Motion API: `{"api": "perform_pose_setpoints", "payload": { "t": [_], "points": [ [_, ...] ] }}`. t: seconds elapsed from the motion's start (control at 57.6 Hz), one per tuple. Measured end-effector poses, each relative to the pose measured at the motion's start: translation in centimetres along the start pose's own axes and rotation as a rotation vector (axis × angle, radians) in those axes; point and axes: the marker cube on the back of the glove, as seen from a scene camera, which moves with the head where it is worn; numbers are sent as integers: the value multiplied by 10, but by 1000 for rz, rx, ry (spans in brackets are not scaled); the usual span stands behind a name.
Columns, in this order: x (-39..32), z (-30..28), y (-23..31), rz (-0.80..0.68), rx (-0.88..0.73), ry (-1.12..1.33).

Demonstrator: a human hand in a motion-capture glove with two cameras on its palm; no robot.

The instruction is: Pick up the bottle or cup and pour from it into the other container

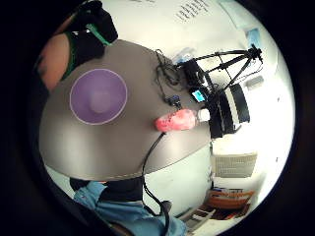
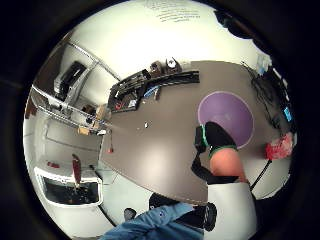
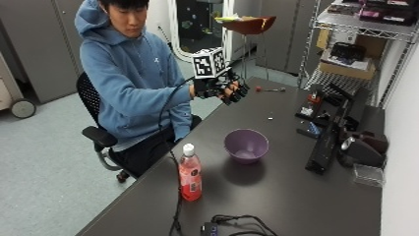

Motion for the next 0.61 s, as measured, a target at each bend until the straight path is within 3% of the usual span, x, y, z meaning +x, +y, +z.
{"api": "perform_pose_setpoints", "payload": {
  "t": [0.608],
  "points": [
    [107,-23,94,128,255,64]
  ]
}}
